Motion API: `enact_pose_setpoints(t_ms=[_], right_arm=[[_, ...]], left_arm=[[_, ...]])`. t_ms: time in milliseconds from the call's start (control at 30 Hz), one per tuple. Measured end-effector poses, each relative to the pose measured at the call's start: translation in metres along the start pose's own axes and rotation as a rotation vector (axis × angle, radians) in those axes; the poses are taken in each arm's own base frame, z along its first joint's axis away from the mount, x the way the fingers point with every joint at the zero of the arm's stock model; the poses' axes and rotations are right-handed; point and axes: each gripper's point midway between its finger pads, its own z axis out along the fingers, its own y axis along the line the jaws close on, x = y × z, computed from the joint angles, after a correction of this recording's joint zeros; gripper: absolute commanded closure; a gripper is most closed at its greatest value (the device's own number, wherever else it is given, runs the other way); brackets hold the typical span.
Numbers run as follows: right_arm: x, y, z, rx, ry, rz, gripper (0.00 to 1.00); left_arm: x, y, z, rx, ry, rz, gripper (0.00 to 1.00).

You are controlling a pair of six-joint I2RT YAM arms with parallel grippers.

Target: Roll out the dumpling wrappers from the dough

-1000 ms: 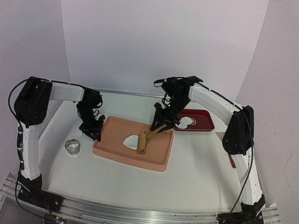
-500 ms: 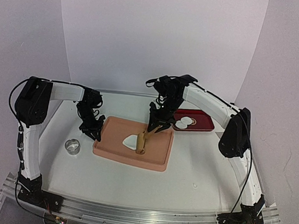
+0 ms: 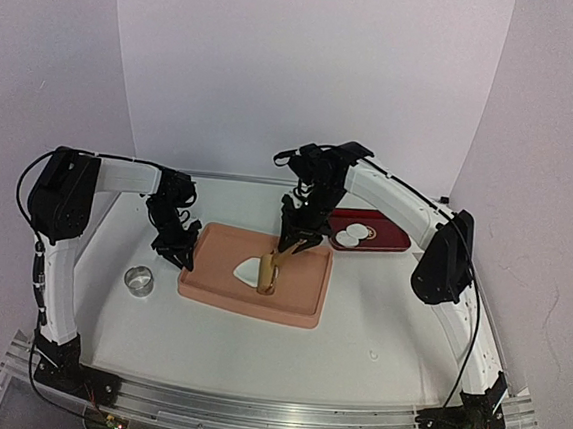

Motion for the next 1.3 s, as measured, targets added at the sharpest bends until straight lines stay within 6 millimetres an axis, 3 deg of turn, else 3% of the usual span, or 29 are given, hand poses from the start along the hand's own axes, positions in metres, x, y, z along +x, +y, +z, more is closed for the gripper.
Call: enact_pose_setpoints(t_ms=[467,1067,1267,1300], right_arm=[[-0.004,-0.001,0.004,-0.052,0.018,0.026,1.0],[-0.014,0.014,0.013,-0.142,0.018,0.026,1.0],[-0.026,0.041,0.032,-0.269,0.001,-0.012,1.0],[-0.033,0.063,0.052,-0.343,-0.02,-0.054,1.0]], left_arm=[[0.0,0.0,0.001,0.003,-0.006,0.002,1.0],[0.0,0.0,0.001,0.003,-0.006,0.005,1.0],[0.0,0.0,0.001,0.004,-0.006,0.005,1.0],[0.0,0.0,0.001,0.004,-0.006,0.005,1.0]])
